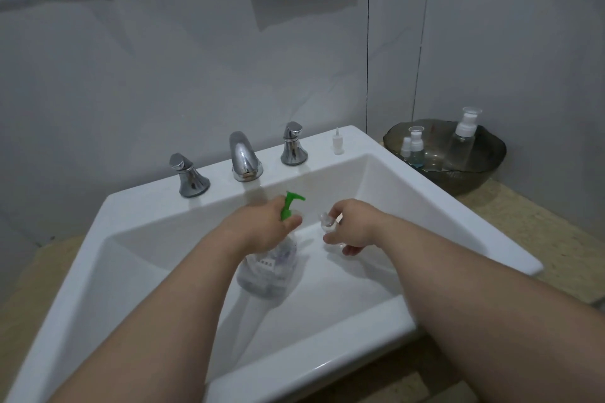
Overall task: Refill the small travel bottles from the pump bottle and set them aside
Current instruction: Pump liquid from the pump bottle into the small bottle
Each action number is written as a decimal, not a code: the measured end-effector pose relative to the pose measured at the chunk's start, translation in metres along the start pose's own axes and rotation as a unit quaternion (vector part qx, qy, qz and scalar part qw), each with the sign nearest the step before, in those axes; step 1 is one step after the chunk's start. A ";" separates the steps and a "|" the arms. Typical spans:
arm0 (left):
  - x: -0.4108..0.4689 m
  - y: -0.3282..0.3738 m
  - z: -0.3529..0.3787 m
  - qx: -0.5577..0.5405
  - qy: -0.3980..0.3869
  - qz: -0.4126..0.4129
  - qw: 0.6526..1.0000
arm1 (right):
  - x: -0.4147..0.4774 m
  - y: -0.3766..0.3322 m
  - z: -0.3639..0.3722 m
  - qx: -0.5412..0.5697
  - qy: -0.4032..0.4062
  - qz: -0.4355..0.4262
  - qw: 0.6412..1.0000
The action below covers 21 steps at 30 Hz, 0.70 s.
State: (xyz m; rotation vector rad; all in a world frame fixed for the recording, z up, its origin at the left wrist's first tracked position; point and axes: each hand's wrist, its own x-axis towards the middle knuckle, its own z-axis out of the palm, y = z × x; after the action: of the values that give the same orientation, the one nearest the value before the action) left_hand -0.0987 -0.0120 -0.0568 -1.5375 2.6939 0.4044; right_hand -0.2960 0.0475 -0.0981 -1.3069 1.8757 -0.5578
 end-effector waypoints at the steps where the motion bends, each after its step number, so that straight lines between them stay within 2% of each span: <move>1: 0.000 -0.003 0.003 -0.049 -0.009 -0.008 0.999 | 0.000 0.000 0.001 0.001 -0.004 -0.002 1.000; 5: 0.004 -0.002 0.013 -0.231 -0.018 -0.011 0.973 | 0.001 0.000 0.002 0.010 -0.010 -0.011 1.000; 8: 0.004 0.008 0.015 -0.284 -0.025 0.008 0.959 | 0.001 -0.001 0.002 0.010 -0.001 -0.023 1.000; 10: 0.003 0.014 0.015 -0.315 -0.035 -0.013 0.948 | 0.001 -0.002 0.002 0.007 0.003 -0.028 1.000; 14: 0.009 0.013 0.020 -0.298 0.004 -0.073 0.952 | 0.001 -0.005 0.002 0.010 0.004 -0.042 0.999; 21: 0.015 0.016 0.025 -0.295 0.046 -0.118 0.947 | 0.000 -0.007 0.001 0.003 0.001 -0.029 1.000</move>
State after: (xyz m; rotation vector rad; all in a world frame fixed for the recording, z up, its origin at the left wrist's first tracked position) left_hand -0.1228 -0.0115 -0.0801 -2.0198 2.5311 1.2403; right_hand -0.2910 0.0449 -0.0933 -1.3616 1.8406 -0.5946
